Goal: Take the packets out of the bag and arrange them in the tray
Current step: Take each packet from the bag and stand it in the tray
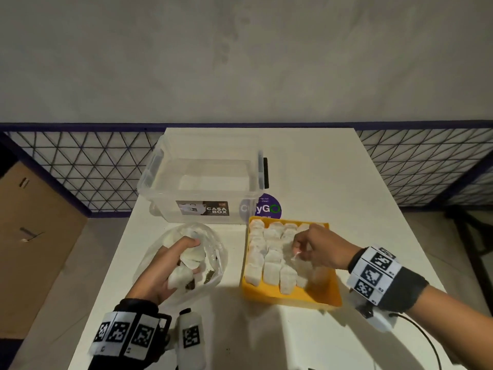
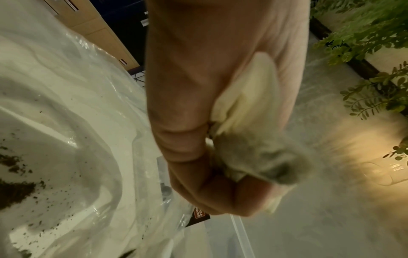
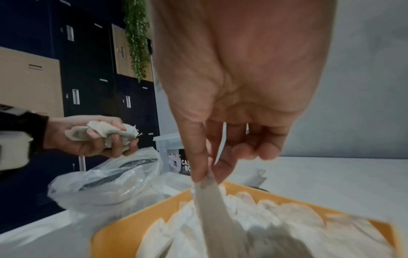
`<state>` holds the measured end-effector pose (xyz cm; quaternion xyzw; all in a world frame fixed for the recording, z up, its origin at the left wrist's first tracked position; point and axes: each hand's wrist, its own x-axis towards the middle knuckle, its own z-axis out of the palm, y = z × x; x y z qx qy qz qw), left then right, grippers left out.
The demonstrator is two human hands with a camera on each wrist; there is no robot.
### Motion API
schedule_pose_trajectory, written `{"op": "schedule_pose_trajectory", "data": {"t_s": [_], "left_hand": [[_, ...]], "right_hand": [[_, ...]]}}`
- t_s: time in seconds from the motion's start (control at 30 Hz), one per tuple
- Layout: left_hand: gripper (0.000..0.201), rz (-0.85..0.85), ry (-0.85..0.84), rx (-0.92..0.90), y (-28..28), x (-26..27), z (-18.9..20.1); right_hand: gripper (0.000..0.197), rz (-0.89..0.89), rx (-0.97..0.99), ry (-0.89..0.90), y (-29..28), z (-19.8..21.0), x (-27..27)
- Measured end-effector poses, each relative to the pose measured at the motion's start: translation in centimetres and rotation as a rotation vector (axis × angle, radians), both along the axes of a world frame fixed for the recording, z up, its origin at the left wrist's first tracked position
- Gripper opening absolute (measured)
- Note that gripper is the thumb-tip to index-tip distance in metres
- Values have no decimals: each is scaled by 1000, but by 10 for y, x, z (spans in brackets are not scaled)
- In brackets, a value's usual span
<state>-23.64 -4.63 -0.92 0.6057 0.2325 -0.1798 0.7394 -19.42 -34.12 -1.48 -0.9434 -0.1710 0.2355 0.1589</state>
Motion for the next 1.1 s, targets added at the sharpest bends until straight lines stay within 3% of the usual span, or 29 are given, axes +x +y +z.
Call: {"op": "schedule_pose_trajectory", "data": {"t_s": [0.2, 0.4, 0.63, 0.8, 0.93, 1.1], "left_hand": [[15, -3, 3, -24, -6, 2, -3], [21, 11, 6, -37, -8, 0, -1], [19, 8, -21, -4, -10, -2, 4], [27, -6, -22, 16, -13, -2, 7], [24, -27, -56, -33, -18, -4, 11], [28, -41, -123, -52, -15, -6, 15]], "right_hand": [[15, 25, -67, 137, -11, -27, -13], [18, 75, -224, -67, -5, -48, -14], [24, 138, -272, -219, 3, -32, -12], [27, 106, 82, -294, 42, 4, 0], [33, 120, 403, -100, 91, 28, 4], [36, 82, 592, 94, 127, 24, 10]]}}
